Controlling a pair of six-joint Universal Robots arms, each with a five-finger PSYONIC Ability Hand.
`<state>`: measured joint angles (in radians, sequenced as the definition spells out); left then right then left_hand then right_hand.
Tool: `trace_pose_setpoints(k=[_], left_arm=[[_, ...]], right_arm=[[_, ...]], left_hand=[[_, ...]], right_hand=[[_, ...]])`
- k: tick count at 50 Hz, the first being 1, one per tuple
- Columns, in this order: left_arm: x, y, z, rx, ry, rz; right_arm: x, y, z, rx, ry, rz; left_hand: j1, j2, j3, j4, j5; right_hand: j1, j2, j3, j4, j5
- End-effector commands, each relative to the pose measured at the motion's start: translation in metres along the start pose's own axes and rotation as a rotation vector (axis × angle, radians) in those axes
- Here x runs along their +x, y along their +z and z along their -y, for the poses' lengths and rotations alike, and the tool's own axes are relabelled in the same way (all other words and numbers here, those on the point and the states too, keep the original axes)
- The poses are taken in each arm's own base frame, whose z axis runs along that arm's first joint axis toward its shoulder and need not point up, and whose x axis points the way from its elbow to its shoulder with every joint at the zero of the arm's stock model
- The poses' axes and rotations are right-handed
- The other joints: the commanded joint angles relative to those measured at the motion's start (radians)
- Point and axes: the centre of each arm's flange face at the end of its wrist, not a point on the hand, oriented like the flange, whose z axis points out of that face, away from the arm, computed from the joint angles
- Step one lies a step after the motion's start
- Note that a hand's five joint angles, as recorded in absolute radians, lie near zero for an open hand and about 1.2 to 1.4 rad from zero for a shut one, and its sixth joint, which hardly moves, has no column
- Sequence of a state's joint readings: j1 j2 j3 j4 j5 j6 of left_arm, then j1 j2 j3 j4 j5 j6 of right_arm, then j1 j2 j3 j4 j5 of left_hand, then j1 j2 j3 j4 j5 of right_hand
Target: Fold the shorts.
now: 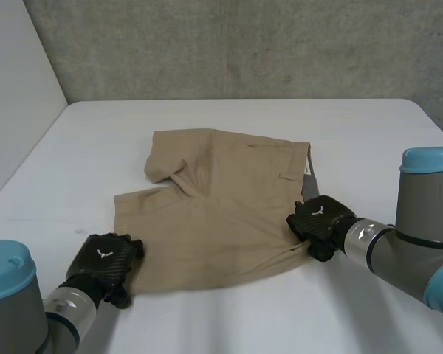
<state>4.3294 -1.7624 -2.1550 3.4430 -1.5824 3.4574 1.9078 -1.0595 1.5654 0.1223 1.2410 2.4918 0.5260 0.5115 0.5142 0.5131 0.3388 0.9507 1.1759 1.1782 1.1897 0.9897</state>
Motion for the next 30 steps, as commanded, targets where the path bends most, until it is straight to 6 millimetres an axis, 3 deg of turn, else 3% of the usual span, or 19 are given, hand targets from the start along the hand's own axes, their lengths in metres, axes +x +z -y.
trace_pose_setpoints(k=[1, 4, 7, 10, 14, 15, 21, 27, 30], left_arm=[[-0.001, 0.012, 0.001, -0.004, -0.001, 0.000], [-0.003, 0.016, 0.007, 0.014, -0.002, 0.011], [-0.006, 0.016, 0.016, 0.044, -0.002, 0.021], [-0.017, 0.006, 0.049, 0.164, -0.004, 0.062], [-0.031, -0.016, 0.091, 0.323, -0.002, 0.113], [-0.036, -0.027, 0.107, 0.382, -0.004, 0.129], [-0.051, -0.071, 0.156, 0.547, -0.006, 0.172], [-0.056, -0.078, 0.172, 0.582, -0.007, 0.182], [-0.053, -0.062, 0.165, 0.533, -0.005, 0.163]], right_arm=[[0.001, 0.000, 0.000, 0.001, 0.005, -0.002], [0.001, -0.001, 0.002, 0.004, 0.002, -0.007], [0.005, -0.005, 0.008, 0.013, -0.009, -0.031], [0.016, -0.017, 0.024, 0.047, -0.037, -0.093], [0.034, -0.049, 0.060, 0.141, -0.084, -0.206], [0.038, -0.066, 0.075, 0.175, -0.101, -0.235], [0.048, -0.121, 0.121, 0.259, -0.142, -0.300], [0.052, -0.132, 0.137, 0.287, -0.154, -0.318], [0.052, -0.126, 0.133, 0.267, -0.145, -0.304]], left_hand=[[0.461, 0.475, 0.472, 0.474, 0.473], [0.868, 0.883, 0.880, 0.881, 0.881], [0.870, 0.885, 0.882, 0.883, 0.883], [0.870, 0.885, 0.882, 0.883, 0.883], [0.870, 0.885, 0.882, 0.883, 0.883], [0.870, 0.885, 0.882, 0.883, 0.883], [0.870, 0.885, 0.882, 0.883, 0.883], [0.870, 0.885, 0.882, 0.883, 0.883], [0.870, 0.885, 0.882, 0.883, 0.883]], right_hand=[[0.446, 0.220, 0.218, 0.207, 0.232], [0.446, 0.220, 0.218, 0.207, 0.232], [0.446, 0.220, 0.218, 0.207, 0.232], [0.446, 0.220, 0.218, 0.207, 0.232], [0.446, 0.220, 0.218, 0.207, 0.232], [0.446, 0.220, 0.218, 0.207, 0.232], [0.446, 0.220, 0.218, 0.207, 0.232], [0.446, 0.220, 0.218, 0.207, 0.232], [0.446, 0.220, 0.218, 0.207, 0.232]])
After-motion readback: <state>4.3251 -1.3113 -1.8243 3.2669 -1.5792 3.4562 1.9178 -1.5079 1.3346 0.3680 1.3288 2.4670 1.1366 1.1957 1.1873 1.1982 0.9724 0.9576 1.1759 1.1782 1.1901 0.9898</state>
